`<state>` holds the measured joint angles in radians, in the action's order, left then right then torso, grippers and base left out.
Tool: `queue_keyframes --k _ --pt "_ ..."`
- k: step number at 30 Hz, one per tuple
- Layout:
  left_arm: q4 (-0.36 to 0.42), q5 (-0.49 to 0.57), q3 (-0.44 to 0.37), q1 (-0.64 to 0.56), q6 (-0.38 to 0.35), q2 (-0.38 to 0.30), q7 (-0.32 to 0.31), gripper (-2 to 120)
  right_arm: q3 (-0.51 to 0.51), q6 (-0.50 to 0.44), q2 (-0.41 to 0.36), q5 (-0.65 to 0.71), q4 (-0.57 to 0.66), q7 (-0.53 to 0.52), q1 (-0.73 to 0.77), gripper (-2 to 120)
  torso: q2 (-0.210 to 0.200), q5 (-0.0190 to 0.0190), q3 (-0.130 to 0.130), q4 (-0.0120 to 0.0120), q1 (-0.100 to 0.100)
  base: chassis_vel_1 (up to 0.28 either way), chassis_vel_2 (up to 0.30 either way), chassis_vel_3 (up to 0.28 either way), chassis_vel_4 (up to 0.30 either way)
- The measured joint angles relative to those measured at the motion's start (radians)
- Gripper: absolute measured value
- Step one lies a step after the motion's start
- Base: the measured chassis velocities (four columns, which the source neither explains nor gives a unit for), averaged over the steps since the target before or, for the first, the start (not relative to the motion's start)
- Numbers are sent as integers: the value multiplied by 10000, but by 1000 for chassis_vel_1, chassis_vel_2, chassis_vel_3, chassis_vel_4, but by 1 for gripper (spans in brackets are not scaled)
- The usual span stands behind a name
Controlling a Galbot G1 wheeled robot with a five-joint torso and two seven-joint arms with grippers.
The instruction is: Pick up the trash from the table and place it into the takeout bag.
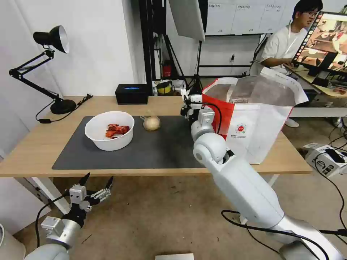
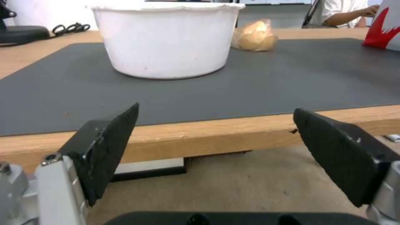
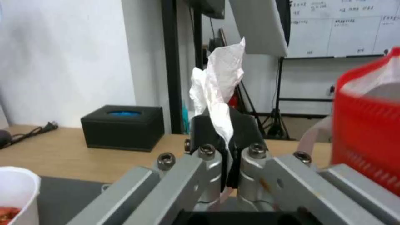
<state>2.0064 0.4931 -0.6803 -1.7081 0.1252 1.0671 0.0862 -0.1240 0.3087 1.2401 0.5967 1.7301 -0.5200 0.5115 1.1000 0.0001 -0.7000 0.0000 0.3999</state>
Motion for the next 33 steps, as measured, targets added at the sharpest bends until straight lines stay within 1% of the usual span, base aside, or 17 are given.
queue_keyframes --k 8,18,21,24,26,33 --pt "29 -12 -28 8 4 0 -1 100 228 148 -241 233 489 -19 -74 0 0 0 0 0 0 0 0 0 0" --pt "59 -35 -34 18 5 -7 -2 100 642 433 -549 461 997 -284 -130 0 -2 0 0 0 0 0 0 0 0" --pt "68 -36 -43 1 4 -11 -3 100 939 677 -830 627 1385 -483 -159 0 -1 0 0 0 0 0 0 0 0" --pt "73 -36 -46 -5 5 -16 -3 100 1016 768 -933 703 1475 -562 -164 0 -2 0 0 0 0 0 0 0 0" --pt "87 -35 -46 -15 5 -27 -3 100 1152 947 -1176 822 1643 -782 -160 0 -1 0 0 0 0 0 0 0 0" --pt "121 -36 42 -9 -13 -27 0 100 1511 1097 -1536 966 1726 -1005 28 0 -1 0 0 0 0 0 0 0 0"
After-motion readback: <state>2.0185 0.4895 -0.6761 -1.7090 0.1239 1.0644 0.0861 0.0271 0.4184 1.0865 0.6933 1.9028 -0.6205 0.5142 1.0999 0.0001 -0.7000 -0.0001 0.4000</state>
